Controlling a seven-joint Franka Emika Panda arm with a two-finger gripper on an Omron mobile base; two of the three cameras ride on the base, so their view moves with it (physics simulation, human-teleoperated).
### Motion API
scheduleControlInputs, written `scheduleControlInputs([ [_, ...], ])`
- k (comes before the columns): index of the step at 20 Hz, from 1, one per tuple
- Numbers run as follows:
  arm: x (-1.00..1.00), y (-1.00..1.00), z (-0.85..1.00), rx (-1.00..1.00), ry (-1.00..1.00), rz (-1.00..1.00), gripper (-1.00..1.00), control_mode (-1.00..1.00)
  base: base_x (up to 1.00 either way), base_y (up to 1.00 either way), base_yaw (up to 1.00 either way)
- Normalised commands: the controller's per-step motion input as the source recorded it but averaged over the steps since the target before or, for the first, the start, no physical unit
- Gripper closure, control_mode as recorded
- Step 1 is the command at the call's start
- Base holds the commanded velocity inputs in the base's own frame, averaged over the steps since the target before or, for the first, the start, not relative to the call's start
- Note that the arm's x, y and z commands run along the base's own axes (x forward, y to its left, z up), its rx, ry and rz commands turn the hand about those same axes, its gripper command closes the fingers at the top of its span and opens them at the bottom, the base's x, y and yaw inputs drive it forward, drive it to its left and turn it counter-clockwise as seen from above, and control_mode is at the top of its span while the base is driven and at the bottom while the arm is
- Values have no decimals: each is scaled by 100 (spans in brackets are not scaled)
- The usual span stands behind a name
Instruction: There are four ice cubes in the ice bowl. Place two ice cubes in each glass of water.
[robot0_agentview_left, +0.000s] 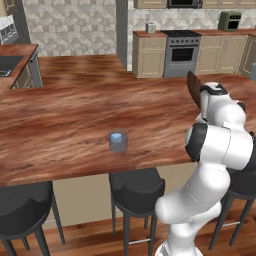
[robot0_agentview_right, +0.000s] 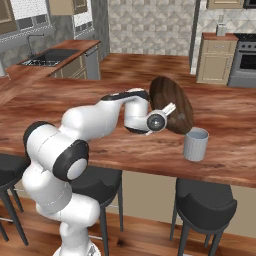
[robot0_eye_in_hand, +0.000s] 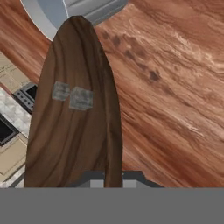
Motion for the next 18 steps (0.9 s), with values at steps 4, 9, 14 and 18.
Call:
scheduleControlInputs([
  [4, 12, -12, 4, 6, 1, 0, 100, -100, 0, 0, 0],
  [9, 4, -16, 25, 12, 1, 0, 100, -100, 0, 0, 0],
  [14, -8, -7, 13, 8, 0, 1, 100, -100, 0, 0, 0],
  [18, -24, -24, 3, 12, -7, 0, 100, -100, 0, 0, 0],
])
